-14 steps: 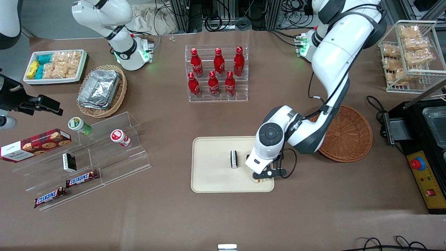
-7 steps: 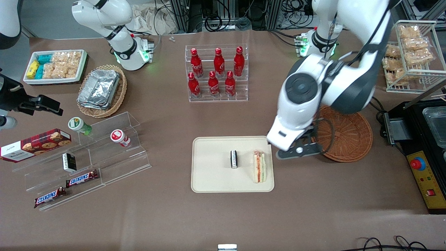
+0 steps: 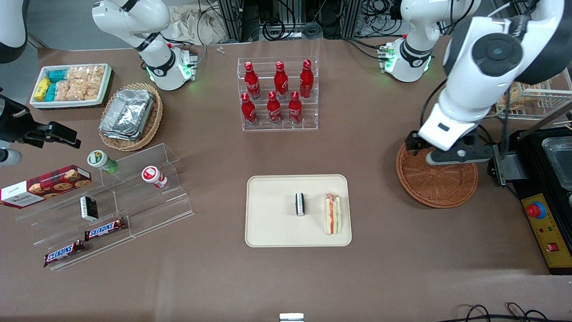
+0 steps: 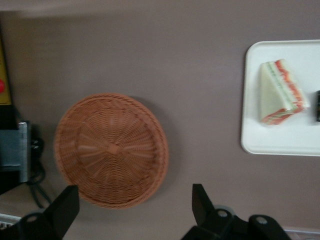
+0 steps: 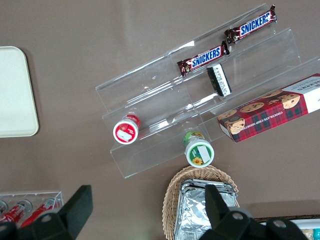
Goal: Place sandwich from basket to tray
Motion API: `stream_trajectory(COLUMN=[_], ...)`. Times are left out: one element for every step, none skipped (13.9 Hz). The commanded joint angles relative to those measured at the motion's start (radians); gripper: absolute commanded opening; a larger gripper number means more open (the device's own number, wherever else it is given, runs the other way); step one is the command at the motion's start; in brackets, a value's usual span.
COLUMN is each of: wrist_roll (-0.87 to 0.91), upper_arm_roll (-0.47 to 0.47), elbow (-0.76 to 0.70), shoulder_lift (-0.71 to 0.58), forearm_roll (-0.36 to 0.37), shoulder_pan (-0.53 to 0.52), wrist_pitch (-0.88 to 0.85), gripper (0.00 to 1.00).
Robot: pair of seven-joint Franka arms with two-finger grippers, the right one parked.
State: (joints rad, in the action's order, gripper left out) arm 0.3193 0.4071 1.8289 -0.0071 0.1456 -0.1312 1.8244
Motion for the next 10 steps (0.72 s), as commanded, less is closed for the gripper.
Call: stream_trajectory(wrist_roll=[-0.119,-0.150,-0.160,-0.161,-0.163,-0.163,-0.167,-0.167,-0.166,-0.167], upper_arm_roll=[0.004,0.006,0.004,0.004,0.006,0.006,0.006,0.006,0.006,0.006], elbow=[-0.031,-0.084,-0.158,-0.240,-0.316,-0.362,-0.368,-0.367,-0.367,-0.367], shoulder_lift=[-0.024,-0.002,0.040,0.102,0.157,0.188,0.194,0.196,0.197,0.197], forearm_roll=[-0.035,-0.035,-0.037,-0.035,-0.035,-0.034,-0.021,-0.032,-0.037,-0.049], shoulder_pan=[-0.089,-0.119,-0.126,-0.136,-0.140,-0.140,-0.140,-0.148,-0.156,-0.156], wrist_pitch=[-0.066,-0.097,-0.149,-0.199,-0.238,-0.255,-0.257,-0.258,-0.257,-0.257], gripper=[1.00,1.00,1.00,1.00,1.00,1.00,1.00,1.00,1.00,1.00])
